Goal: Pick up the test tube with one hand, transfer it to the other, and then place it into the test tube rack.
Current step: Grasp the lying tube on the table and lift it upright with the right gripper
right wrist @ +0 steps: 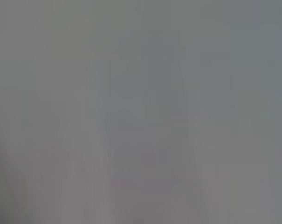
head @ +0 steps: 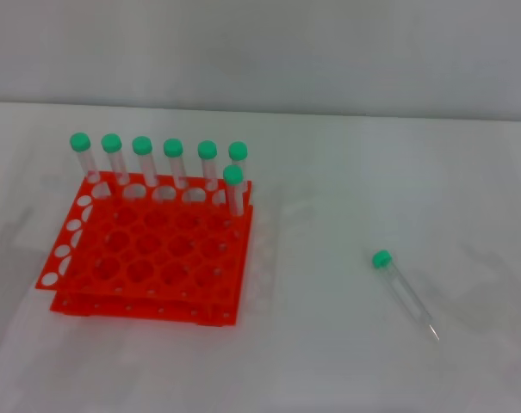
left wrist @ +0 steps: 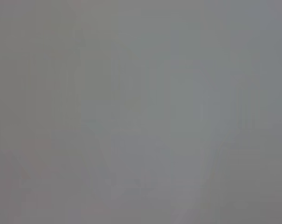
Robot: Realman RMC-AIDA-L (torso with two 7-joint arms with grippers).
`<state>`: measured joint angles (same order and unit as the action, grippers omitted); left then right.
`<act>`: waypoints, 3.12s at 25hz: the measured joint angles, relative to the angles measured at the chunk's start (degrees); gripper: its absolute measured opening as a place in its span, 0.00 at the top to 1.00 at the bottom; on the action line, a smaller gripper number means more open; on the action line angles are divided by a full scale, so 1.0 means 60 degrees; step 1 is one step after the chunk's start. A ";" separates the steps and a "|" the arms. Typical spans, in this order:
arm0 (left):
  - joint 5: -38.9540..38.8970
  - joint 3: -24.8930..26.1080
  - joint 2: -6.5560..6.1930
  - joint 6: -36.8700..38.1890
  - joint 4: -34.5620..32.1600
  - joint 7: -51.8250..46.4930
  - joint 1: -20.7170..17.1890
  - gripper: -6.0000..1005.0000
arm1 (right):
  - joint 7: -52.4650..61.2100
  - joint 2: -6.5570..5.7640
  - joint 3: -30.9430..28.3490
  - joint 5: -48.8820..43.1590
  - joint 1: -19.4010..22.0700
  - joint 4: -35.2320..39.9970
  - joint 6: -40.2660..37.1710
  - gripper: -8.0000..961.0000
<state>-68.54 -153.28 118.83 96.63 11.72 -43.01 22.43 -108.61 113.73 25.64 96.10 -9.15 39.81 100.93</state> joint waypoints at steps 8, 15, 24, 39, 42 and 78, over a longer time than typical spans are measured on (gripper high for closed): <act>0.0077 0.0001 0.0008 -0.0172 0.0045 -0.0326 -0.0127 0.29 | 0.3683 0.0126 0.0813 -0.2061 -0.0194 0.4022 -0.0174 0.19; 0.0087 0.0000 0.0016 -0.0594 0.0005 -0.0201 -0.0218 0.29 | 0.6977 0.0138 0.2886 -0.4224 -0.0396 0.7312 -0.1208 0.20; 0.0080 0.0000 0.0000 -0.0685 0.0023 -0.0168 -0.0177 0.29 | 1.2094 0.0150 0.6540 -0.7962 -0.0804 1.0863 -0.1912 0.21; 0.0092 0.0000 -0.0030 -0.0875 0.0053 -0.0156 -0.0091 0.29 | 1.4798 0.0239 1.0642 -0.9424 -0.2177 0.9451 -0.3023 0.22; 0.0067 0.0000 -0.0024 -0.0925 0.0053 -0.0156 -0.0091 0.29 | 1.5071 0.0286 1.0972 -0.9637 -0.2520 0.8874 -0.3223 0.22; 0.0166 -0.0102 -0.0007 -0.0959 -0.0009 -0.0141 -0.0002 0.30 | 1.5922 0.0321 1.2310 -1.0911 -0.4491 0.5966 -0.3586 0.57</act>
<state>-67.54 -153.89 118.79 90.87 11.67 -43.86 22.41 -13.08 115.65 99.50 30.63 -36.10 75.61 79.41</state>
